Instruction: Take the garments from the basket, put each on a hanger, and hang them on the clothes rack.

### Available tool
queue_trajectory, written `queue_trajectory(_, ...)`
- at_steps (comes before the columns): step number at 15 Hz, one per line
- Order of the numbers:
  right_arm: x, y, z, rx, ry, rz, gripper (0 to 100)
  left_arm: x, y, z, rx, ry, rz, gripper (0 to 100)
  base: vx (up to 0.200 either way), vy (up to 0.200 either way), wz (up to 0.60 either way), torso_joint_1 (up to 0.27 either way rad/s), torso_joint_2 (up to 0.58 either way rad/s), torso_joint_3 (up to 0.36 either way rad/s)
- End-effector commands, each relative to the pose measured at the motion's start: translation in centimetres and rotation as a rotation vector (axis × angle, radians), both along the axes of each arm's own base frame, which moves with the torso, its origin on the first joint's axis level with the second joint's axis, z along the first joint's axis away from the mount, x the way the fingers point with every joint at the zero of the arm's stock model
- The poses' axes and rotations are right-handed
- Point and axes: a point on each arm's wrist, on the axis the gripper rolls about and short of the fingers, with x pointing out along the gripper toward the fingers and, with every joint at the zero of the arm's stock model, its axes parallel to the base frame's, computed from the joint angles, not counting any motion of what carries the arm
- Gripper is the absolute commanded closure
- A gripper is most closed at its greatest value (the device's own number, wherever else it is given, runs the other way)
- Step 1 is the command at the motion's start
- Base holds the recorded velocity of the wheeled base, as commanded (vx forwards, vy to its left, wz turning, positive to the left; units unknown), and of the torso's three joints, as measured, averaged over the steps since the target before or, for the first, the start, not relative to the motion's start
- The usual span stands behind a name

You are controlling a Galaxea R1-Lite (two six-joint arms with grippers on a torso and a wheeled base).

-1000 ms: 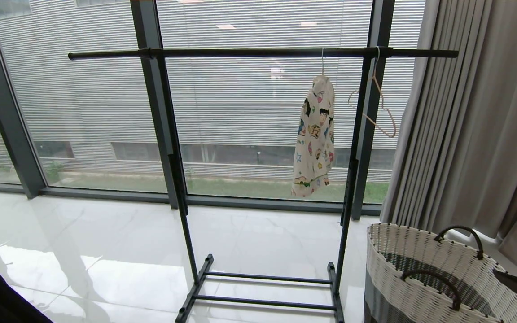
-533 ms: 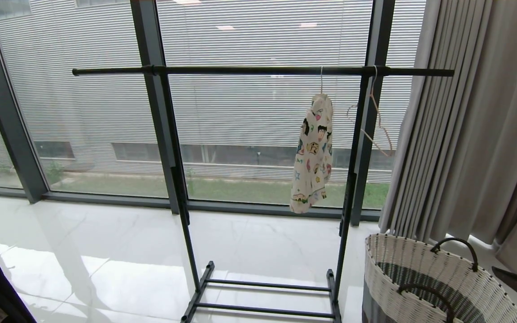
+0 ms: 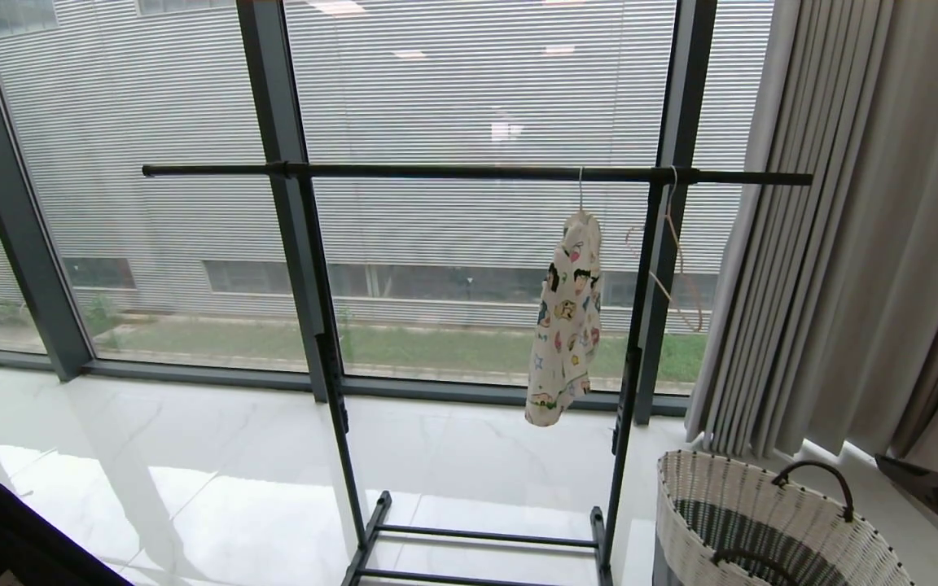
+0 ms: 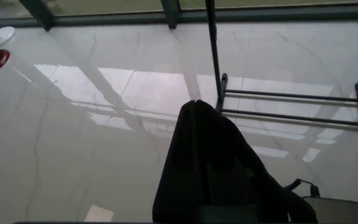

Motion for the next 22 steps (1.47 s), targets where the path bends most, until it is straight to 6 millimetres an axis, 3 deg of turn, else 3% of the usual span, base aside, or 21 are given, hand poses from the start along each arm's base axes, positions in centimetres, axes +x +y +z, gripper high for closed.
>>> queue_trajectory(1,0.8,0.2,-0.2,0.016,0.01,-0.009,0,0.2,0.0,-0.2,0.001,-0.003,-0.001,100,0.0,0.0,0.0,0.222,-0.51,-0.276)
queue_trajectory(10,1.7,0.5,-0.3,0.051,0.002,0.016,0,0.3,0.1,-0.6,0.0,0.006,0.031,100,0.0,0.0,0.0,0.232,-0.51,-0.277)
queue_trajectory(16,1.9,0.9,0.2,0.179,-0.018,0.128,0,0.2,0.2,-0.6,0.0,0.0,0.03,100,0.2,0.0,0.0,0.04,-0.08,-0.04)
queue_trajectory(22,3.6,1.3,0.8,0.283,-0.002,0.075,0,0.2,0.2,-0.5,0.002,-0.002,0.028,100,0.2,0.0,0.0,0.004,0.0,0.0)
